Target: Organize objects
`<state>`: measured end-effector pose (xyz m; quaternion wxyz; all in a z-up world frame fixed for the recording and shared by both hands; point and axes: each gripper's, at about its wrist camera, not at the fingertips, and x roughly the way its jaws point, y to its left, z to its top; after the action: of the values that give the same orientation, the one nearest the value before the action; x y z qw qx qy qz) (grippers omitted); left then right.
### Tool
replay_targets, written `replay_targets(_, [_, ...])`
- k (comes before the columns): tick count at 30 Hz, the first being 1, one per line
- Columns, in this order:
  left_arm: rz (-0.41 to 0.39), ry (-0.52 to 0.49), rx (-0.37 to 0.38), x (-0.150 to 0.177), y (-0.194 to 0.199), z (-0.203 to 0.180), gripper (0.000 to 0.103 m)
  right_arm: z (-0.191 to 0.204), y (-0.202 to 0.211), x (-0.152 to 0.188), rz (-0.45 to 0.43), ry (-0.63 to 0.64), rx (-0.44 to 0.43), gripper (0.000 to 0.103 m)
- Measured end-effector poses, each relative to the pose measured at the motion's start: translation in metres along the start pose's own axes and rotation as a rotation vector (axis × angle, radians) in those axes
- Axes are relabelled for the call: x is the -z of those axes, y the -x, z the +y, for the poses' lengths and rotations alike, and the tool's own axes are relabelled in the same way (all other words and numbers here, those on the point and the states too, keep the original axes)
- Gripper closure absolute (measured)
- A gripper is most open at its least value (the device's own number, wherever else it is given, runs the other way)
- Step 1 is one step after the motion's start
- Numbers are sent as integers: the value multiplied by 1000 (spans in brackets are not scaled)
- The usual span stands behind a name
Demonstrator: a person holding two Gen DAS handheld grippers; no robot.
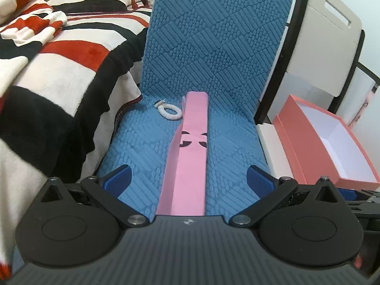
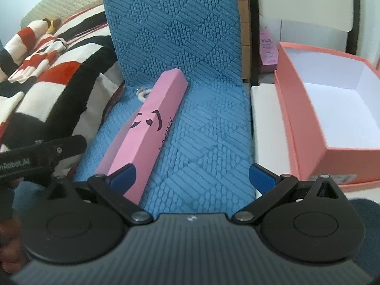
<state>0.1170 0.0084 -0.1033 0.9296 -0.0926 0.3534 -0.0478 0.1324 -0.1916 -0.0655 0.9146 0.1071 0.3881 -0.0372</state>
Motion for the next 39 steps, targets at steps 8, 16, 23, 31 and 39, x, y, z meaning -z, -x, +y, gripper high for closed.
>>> replay_targets(8, [50, -1, 22, -11, -57, 15, 0, -5, -39, -11, -13, 9, -40, 0])
replay_targets(16, [100, -10, 26, -23, -102, 20, 0, 10, -68, -26, -32, 112, -35, 1])
replay_targets(23, [152, 48, 17, -31, -135, 31, 0, 15, -99, -40, 3, 95, -102, 10])
replay_targets(31, [179, 118, -19, -33, -146, 50, 0, 25, -127, -44, 55, 88, -132, 31])
replay_targets(39, [198, 154, 30, -30, -149, 55, 20, 31, -139, -39, 108, 107, -110, 58])
